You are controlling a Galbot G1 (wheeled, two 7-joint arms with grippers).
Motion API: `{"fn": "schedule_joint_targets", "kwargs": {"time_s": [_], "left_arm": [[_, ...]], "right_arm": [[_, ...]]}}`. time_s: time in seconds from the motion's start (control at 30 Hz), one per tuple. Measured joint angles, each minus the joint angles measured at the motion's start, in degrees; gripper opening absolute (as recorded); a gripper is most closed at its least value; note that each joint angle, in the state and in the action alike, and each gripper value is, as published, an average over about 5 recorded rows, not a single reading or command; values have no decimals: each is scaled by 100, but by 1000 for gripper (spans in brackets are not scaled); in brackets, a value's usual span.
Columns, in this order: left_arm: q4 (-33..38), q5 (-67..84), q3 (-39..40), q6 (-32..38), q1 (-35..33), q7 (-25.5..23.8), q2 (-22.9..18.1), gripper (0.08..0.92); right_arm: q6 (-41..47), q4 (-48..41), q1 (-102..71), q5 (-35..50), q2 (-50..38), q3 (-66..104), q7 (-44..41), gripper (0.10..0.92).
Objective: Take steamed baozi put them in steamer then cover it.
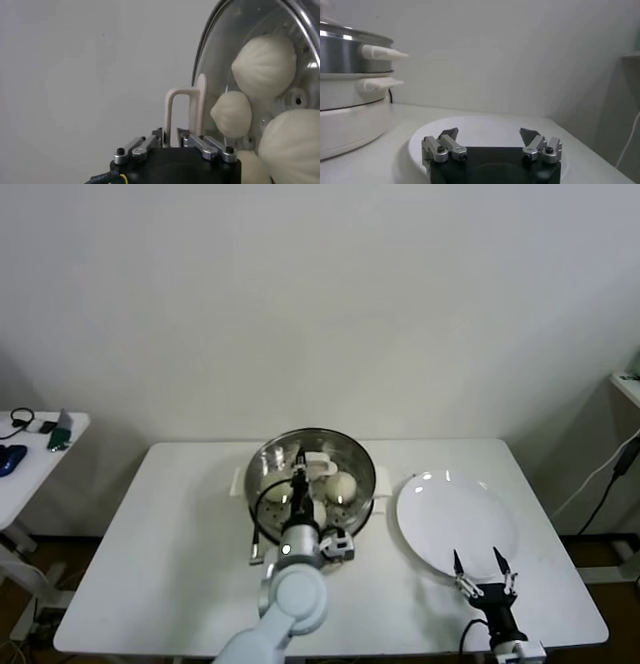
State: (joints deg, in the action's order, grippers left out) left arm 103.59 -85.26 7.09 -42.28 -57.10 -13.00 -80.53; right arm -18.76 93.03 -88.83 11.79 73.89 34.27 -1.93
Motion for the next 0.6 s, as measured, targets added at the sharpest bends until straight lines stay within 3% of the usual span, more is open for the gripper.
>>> {"fn": "schedule_joint_targets", "kwargs": {"time_s": [0.6], "left_arm": [[990,1174,-26,1,-298,175,420,797]], "right_arm": [[212,24,72,10,-77,-95,160,823]]}}
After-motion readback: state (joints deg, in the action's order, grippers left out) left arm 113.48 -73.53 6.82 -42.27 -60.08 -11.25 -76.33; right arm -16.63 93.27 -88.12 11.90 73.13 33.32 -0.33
